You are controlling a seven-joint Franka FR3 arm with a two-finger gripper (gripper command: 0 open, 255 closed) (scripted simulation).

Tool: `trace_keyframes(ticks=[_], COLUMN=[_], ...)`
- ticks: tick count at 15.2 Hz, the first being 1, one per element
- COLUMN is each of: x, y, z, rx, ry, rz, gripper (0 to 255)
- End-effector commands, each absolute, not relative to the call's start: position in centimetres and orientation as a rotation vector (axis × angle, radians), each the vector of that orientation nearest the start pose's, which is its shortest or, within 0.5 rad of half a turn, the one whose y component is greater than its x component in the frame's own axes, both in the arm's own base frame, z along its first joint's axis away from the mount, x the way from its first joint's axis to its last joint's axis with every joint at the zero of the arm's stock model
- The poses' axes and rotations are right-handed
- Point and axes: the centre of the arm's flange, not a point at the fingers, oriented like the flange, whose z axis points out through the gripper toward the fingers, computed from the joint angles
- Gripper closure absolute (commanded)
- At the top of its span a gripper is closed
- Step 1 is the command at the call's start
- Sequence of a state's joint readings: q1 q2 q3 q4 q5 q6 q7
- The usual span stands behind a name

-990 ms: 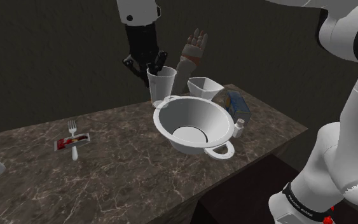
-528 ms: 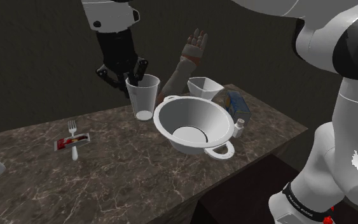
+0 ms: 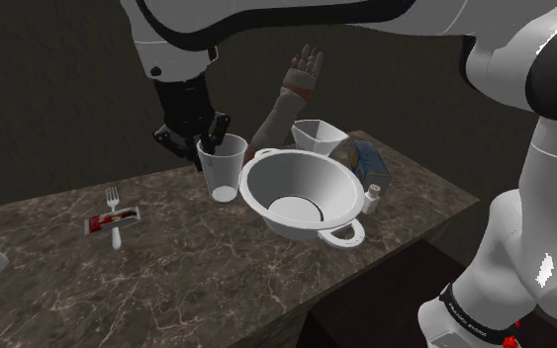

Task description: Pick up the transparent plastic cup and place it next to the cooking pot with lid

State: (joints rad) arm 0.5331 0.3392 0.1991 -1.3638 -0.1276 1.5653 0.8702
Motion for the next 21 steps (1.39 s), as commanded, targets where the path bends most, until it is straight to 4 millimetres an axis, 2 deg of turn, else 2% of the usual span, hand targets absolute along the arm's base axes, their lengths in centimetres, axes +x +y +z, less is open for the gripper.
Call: trace_keyframes(ticks=[1, 21], x=[50.3, 50.3], y=[40.7, 40.7], z=[51.0, 40.4], rx=[-3.269, -3.269], ry=[0.224, 0.224], rz=[0.077, 0.077], gripper=[255, 255])
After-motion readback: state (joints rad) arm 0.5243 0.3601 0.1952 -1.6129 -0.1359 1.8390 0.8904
